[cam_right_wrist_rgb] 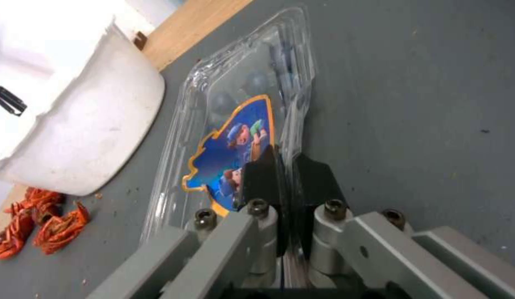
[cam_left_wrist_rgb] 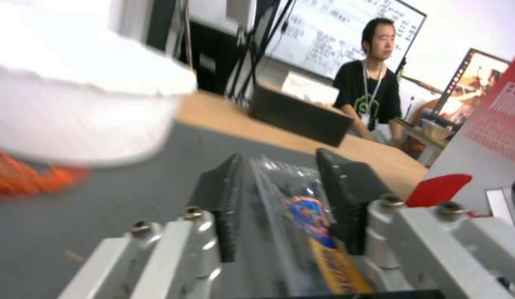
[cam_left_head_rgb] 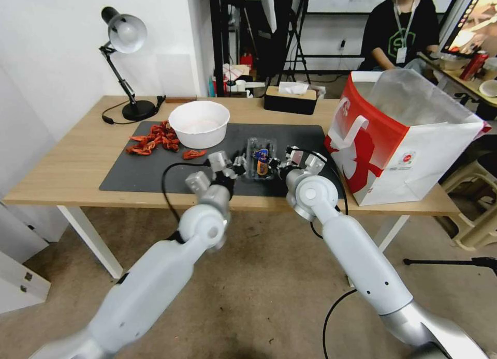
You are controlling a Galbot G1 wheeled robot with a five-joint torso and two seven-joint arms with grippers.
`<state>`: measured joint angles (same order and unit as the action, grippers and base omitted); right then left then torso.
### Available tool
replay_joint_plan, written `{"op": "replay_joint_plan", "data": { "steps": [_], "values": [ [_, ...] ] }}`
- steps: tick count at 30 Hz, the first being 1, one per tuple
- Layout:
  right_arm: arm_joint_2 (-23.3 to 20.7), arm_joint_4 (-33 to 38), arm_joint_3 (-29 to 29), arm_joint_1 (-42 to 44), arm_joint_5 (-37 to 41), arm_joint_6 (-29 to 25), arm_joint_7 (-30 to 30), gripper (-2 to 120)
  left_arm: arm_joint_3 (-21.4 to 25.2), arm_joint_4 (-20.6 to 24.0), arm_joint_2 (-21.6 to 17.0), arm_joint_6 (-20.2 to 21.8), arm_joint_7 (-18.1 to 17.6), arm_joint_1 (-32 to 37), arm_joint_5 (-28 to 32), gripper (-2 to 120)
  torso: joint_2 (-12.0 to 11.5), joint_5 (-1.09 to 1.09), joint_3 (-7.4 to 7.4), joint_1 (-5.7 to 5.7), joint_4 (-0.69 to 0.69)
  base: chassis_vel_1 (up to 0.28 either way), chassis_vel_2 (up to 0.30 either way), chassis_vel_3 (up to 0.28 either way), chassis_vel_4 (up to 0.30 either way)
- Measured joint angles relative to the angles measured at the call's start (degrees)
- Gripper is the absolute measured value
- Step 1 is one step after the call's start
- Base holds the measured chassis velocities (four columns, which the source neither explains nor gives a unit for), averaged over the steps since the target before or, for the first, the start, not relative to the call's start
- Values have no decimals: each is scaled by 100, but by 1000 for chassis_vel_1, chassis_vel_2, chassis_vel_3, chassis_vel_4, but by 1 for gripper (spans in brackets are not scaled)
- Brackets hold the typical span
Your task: Close the takeout container lid, then place the container into the takeout bag.
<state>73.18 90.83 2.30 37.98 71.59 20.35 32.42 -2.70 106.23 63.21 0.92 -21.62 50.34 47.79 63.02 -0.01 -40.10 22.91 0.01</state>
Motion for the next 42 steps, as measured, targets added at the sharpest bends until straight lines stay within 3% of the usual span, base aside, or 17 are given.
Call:
{"op": "replay_joint_plan", "data": {
  "steps": [5, 7, 11, 18, 30, 42],
  "values": [
    [-5, 0, 16, 10, -32, -8, -9, 0, 311, 243, -180, 30, 181, 377, -625, 53, 0, 0, 0, 0, 0, 0, 0, 0, 0],
    [-17, 1, 19, 19, -51, -12, -16, 0, 633, 411, -307, 41, 321, 709, -1099, 66, 0, 0, 0, 0, -1, 0, 0, 0, 0],
    [-19, 5, 20, 23, -78, -17, -21, 0, 981, 560, -437, 22, 366, 1156, -1543, 80, 0, -1, 0, 0, -1, 0, 0, 0, 0],
    [-39, 15, 34, 21, -112, -32, -36, 0, 1516, 747, -561, -112, 341, 1884, -1964, 99, 0, 1, 0, 0, 0, 0, 0, 0, 0],
    [-124, 116, 80, 81, -134, -38, -44, 0, 2121, 887, -595, -600, 337, 2819, -2146, 100, 0, 0, -1, 1, -1, 0, 0, 0, 0],
    [-129, 139, 71, 72, -140, -41, -51, 0, 2232, 768, -509, -1077, 344, 3404, -2397, 100, 0, 0, -1, 1, -1, 0, 0, 0, 0]
  ]
}}
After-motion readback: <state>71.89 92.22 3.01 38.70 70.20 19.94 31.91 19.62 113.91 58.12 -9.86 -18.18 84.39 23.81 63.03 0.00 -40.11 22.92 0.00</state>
